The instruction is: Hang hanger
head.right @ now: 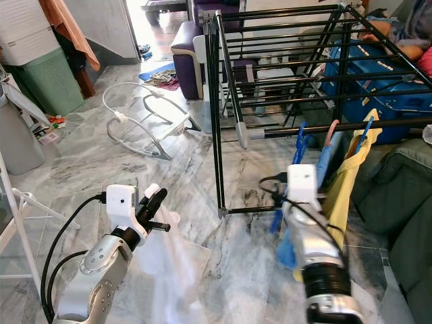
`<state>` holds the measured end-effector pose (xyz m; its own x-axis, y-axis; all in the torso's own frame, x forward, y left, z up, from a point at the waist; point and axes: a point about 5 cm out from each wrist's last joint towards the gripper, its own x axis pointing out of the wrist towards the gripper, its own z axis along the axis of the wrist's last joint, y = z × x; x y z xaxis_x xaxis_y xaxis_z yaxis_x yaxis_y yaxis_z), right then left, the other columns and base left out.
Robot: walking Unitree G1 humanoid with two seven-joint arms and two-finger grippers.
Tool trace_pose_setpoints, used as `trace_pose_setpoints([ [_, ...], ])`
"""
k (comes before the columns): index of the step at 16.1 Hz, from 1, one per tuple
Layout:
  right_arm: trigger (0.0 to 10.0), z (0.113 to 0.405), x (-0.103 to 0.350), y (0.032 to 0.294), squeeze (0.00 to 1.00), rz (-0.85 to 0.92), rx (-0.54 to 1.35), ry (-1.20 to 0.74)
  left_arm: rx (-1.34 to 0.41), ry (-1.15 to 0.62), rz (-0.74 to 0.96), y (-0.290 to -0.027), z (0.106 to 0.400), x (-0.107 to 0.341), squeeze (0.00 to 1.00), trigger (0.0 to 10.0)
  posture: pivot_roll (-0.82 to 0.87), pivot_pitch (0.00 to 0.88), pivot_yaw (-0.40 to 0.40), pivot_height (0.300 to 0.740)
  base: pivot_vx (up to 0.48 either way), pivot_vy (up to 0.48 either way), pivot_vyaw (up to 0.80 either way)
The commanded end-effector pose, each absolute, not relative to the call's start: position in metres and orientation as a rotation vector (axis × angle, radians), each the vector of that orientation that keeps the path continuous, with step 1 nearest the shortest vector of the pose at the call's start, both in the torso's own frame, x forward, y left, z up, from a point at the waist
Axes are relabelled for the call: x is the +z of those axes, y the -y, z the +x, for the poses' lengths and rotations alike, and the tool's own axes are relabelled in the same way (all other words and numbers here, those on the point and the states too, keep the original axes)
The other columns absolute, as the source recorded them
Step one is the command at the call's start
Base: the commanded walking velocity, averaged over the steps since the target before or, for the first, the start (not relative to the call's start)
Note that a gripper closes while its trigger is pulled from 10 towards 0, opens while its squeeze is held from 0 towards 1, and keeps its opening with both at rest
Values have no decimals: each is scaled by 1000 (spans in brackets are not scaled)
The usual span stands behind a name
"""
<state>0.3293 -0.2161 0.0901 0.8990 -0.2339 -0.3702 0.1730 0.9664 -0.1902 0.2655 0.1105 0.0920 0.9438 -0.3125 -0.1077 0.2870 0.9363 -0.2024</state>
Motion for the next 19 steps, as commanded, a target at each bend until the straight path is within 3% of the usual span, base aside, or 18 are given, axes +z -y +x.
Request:
trace_pose_setpoints([
  [1, 10000, 331, 98, 216, 0, -153, -209, -372, -314, -134, -176, -111, 267, 94, 0, 10000, -124, 11, 73, 740, 0, 0, 0],
  [8, 10000, 349, 105, 189, 0, -166, 23, -382, -314, -144, -164, -110, 268, 93, 0, 10000, -115, 6, 64, 740, 0, 0, 0],
  [9, 2471, 350, 105, 191, 0, -172, 20, -393, -313, -144, -162, -110, 269, 94, 0, 10000, -115, 6, 64, 740, 0, 0, 0],
  [10, 510, 351, 104, 192, 0, -176, 25, -407, -308, -144, -161, -111, 269, 94, 0, 10000, -115, 6, 64, 740, 0, 0, 0],
  [11, 1490, 351, 103, 193, 0, -177, 31, -418, -302, -145, -163, -112, 269, 93, 0, 10000, -115, 6, 64, 740, 0, 0, 0],
  [12, 0, 352, 103, 195, 0, -176, 23, -423, -304, -149, -164, -111, 268, 93, 0, 10000, -114, 7, 61, 740, 0, 0, 0],
  [19, 627, 353, 103, 212, 0, -179, -71, -441, -322, -164, -166, -107, 268, 91, 0, 10000, -115, 7, 62, 740, 0, 0, 0],
])
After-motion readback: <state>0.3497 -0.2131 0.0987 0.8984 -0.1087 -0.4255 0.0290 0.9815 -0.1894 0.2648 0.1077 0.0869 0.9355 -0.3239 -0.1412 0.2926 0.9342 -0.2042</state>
